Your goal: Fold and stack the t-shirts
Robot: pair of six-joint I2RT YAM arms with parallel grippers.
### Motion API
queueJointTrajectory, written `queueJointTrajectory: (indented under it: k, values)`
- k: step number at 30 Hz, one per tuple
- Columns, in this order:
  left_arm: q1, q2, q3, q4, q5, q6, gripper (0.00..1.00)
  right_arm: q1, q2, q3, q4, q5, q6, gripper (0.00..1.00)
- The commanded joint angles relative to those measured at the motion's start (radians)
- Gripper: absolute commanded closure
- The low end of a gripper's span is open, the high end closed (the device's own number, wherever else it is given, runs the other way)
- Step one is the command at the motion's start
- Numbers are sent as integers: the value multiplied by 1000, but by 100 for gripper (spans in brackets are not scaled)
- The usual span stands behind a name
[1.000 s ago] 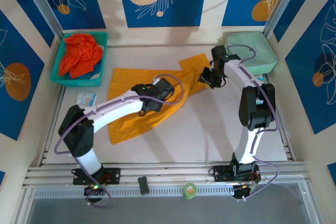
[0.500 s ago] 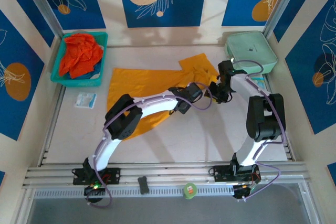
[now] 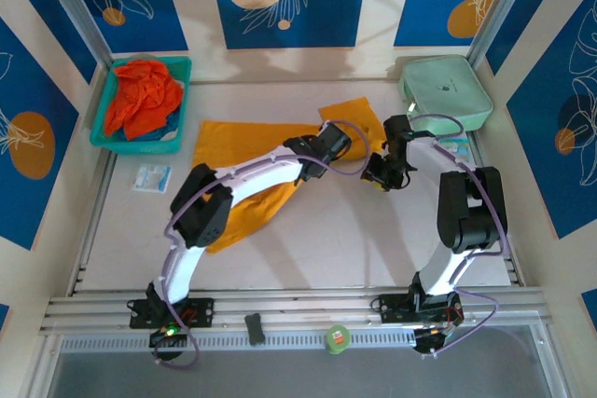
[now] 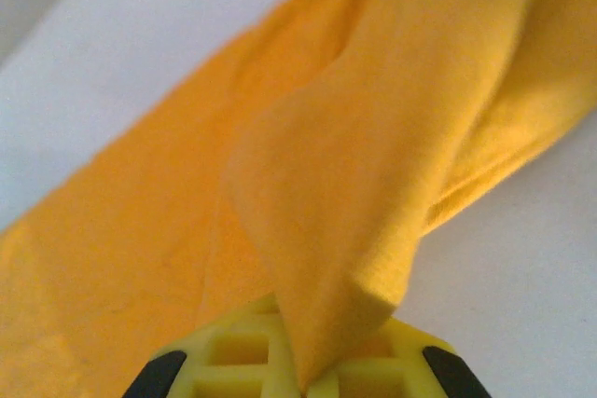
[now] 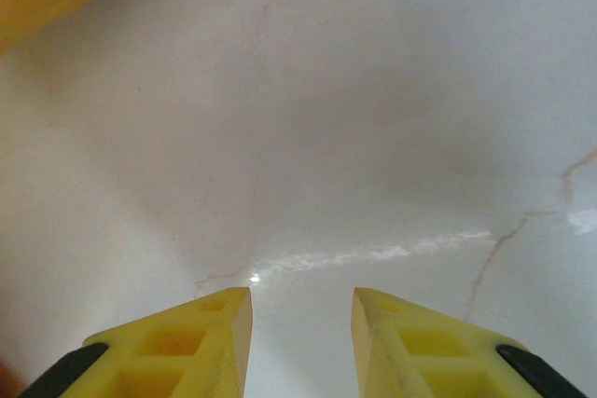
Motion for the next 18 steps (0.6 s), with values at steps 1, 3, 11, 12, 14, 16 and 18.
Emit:
queueJointTrajectory:
  k: [1, 3, 11, 12, 14, 16, 18]
  values:
    - [55, -71, -38, 4, -20, 53, 90, 31, 35, 50, 11, -30, 30, 67]
    - [93, -73, -61, 17, 12, 52, 89, 44, 49, 73, 18, -23, 50, 67]
    - [237, 10, -41, 64, 284, 6, 85, 52, 114, 177, 57, -38, 140, 64]
    - [244, 24, -28, 63, 294, 3, 84, 57, 130, 195, 48, -39, 144, 63]
    - [253, 43, -12, 62, 317, 0, 79, 72, 144, 211, 42, -41, 145, 60]
    - [260, 55, -1, 64, 329, -1, 68, 99, 147, 218, 34, -36, 146, 58]
    - [269, 70, 9, 65, 339, -2, 58, 139, 145, 224, 31, -42, 152, 56]
